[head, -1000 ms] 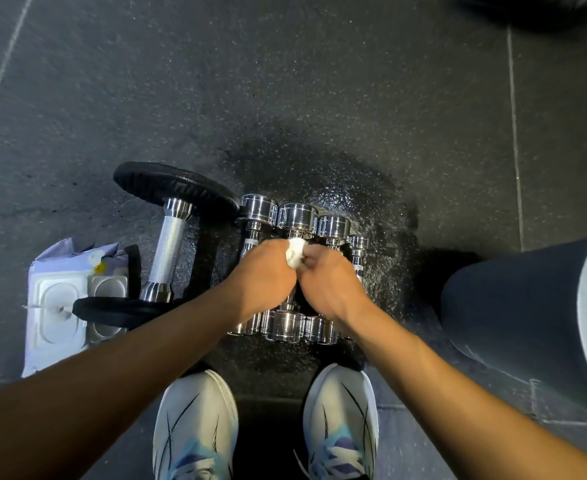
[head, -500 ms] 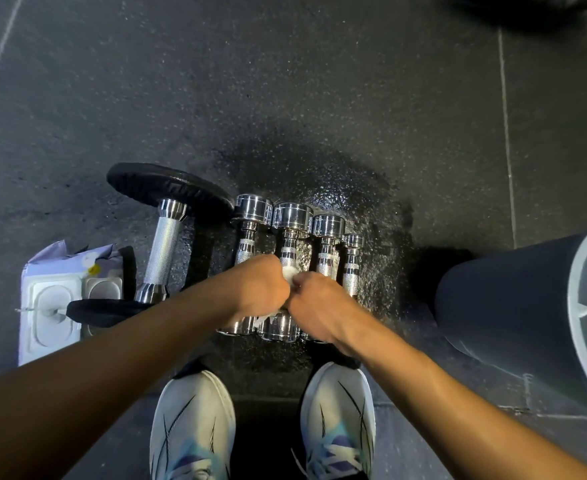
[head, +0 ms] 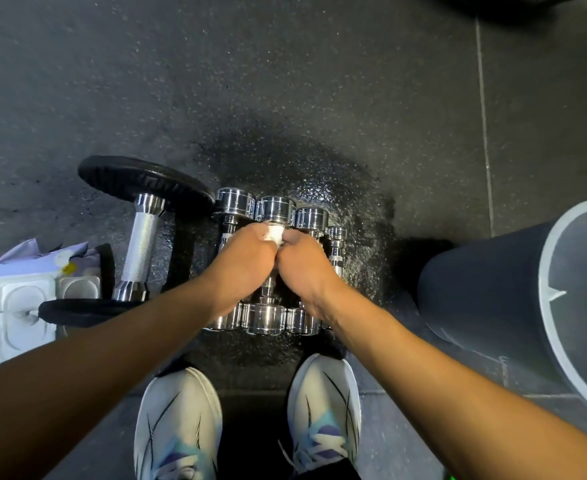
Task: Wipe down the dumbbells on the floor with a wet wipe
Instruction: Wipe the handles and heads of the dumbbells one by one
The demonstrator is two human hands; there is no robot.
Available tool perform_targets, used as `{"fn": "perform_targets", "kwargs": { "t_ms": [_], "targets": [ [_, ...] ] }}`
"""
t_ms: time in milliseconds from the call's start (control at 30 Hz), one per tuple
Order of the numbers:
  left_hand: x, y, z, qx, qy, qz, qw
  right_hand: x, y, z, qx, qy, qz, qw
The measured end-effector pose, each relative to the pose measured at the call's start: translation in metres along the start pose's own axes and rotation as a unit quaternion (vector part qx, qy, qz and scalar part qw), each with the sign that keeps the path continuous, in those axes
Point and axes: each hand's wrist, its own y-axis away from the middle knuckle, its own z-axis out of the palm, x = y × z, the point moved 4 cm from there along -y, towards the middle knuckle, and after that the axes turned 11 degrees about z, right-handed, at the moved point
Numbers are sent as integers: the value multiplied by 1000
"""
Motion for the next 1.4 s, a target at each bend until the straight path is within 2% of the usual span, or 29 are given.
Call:
{"fn": "perform_targets", "kwargs": {
  "t_ms": [133, 333, 433, 567, 600, 700, 800, 867, 967, 1267, 1400],
  "targets": [
    [-8, 5, 2, -69, -85, -8, 994, 8, 2, -3, -21, 26, 4, 999],
    [-13, 9, -4, -146, -173, -53, 973, 12, 14, -6, -23, 204, 4, 979],
    [-14, 13, -6, -178, -231, -51, 955, 13, 25, -3, -25, 302, -9, 953],
    [-7, 16, -15, -152, -287, -9, 946, 4, 45, 6, -43, 445, -44, 893],
    [-3, 16, -19, -145, -307, -3, 941, 0, 48, 7, -38, 436, -45, 898],
    [8, 13, -36, -121, -361, -6, 925, -11, 53, 5, -9, 325, -66, 943],
    [19, 9, -56, -35, -426, 23, 904, -21, 47, 3, 20, 229, -124, 965],
    [19, 8, -63, 28, -454, 72, 888, -24, 38, 7, 3, 179, -145, 973],
    [5, 9, -56, 20, -492, 108, 864, -25, 26, 13, -1, 195, -164, 967],
    [-1, 8, -71, 43, -416, 120, 900, -22, 22, 23, 37, 153, -234, 959],
    [2, 3, -87, 60, -374, 134, 916, -21, 22, 14, 93, 126, -234, 959]
  ]
}}
